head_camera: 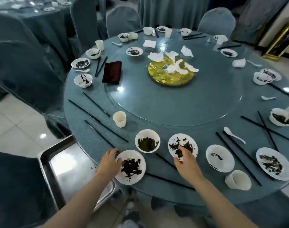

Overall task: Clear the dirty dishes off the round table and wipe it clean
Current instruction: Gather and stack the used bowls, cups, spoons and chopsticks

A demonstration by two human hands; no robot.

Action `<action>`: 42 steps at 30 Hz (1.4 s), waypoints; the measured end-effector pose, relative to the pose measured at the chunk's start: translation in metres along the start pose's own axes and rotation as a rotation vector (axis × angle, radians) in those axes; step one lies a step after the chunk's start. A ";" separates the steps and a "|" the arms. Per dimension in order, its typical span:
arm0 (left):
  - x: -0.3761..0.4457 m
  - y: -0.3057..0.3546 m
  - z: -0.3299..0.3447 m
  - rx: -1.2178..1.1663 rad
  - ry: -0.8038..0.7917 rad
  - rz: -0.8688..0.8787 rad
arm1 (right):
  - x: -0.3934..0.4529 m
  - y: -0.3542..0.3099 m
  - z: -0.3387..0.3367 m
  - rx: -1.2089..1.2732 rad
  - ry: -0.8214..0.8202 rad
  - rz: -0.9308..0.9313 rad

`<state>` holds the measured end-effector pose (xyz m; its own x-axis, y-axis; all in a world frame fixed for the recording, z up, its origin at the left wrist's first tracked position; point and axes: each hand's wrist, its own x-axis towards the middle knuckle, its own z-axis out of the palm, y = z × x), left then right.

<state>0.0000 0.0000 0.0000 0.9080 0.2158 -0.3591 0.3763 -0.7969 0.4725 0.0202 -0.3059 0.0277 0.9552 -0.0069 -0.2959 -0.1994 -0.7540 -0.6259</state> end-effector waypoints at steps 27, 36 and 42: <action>0.033 0.021 -0.032 -0.351 -0.475 -0.014 | 0.014 0.029 0.015 0.318 0.351 0.515; 0.023 0.090 -0.017 -0.646 -0.509 -0.023 | 0.022 0.038 0.011 0.811 0.383 0.699; 0.018 0.126 0.011 -0.834 -0.391 -0.075 | 0.005 0.032 -0.014 1.046 0.272 0.608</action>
<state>0.0618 -0.1031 0.0440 0.8059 -0.0764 -0.5871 0.5807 -0.0914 0.8090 0.0221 -0.3396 0.0162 0.6359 -0.4025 -0.6585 -0.5850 0.3051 -0.7514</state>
